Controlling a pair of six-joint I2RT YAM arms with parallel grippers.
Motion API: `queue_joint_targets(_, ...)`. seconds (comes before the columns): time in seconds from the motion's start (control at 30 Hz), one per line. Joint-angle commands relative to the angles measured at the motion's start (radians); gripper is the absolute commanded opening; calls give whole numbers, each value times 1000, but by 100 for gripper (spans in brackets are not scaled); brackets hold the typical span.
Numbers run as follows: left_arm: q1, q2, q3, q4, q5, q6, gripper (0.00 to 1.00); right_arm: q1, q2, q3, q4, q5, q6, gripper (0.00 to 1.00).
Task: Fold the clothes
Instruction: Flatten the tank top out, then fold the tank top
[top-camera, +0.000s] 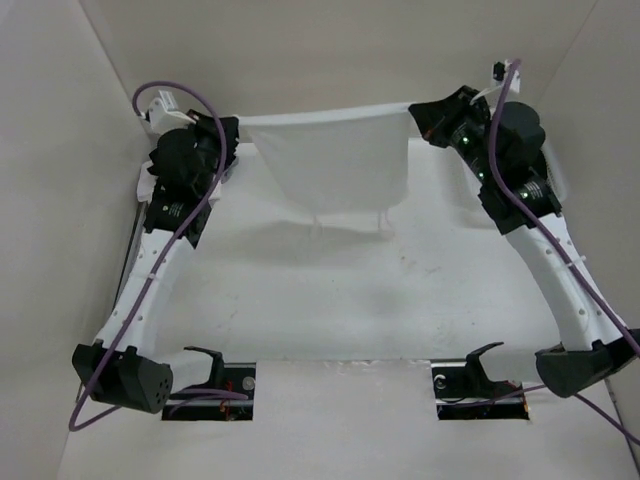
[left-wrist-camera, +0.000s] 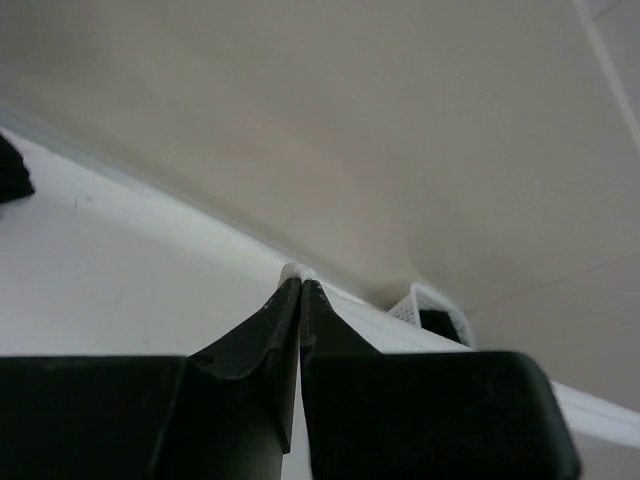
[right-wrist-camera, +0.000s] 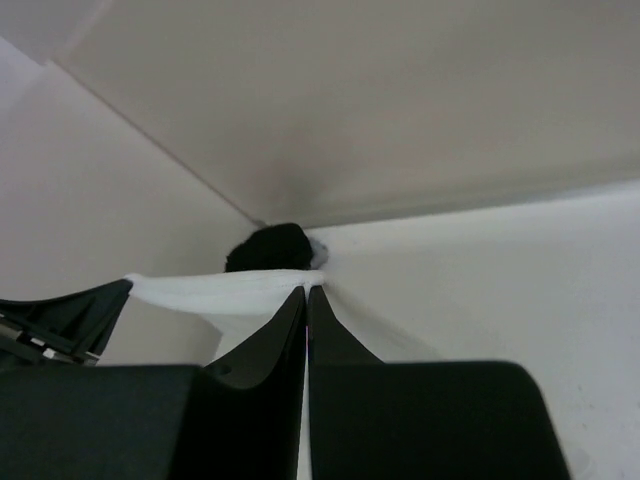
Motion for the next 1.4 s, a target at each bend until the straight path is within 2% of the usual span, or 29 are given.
queue_joint_targets(0.0,21,-51,131,108,50,-5,1,-10,-49,113,24,-64,-35,4)
queue_joint_targets(0.1,9,-85,64,112,41,7,2,-7,-100,4,36,-59,-32,4)
queue_joint_targets(0.23,-8,-150,-135,135,22,-19,2,2,-199,-249,113,-55,9,4)
queue_joint_targets(0.47,-35,-405,-640,131,10,-25,2,146,-367,-819,245,10,93,4)
queue_joint_targets(0.6,-23,-595,-878,-19,33,-39,2,256,-407,-1097,306,54,176,3)
queue_joint_targets(0.73,-45,-822,-970,-264,47,-126,2,425,-518,-1274,280,149,291,3)
queue_joint_targets(0.9,-106,-997,-905,-544,-19,-195,2,676,-753,-1306,47,301,463,3)
queue_joint_targets(1.03,-124,-959,-851,-534,-74,-197,2,749,-783,-1211,-68,384,459,5)
queue_joint_targets(1.17,-123,-768,-834,-310,-85,-162,2,588,-622,-1107,-2,317,304,5)
queue_joint_targets(1.27,-98,-611,-811,-114,-103,-151,2,395,-481,-1053,149,182,193,4)
queue_joint_targets(1.37,-74,-414,-753,60,-111,-140,2,217,-334,-994,261,46,150,4)
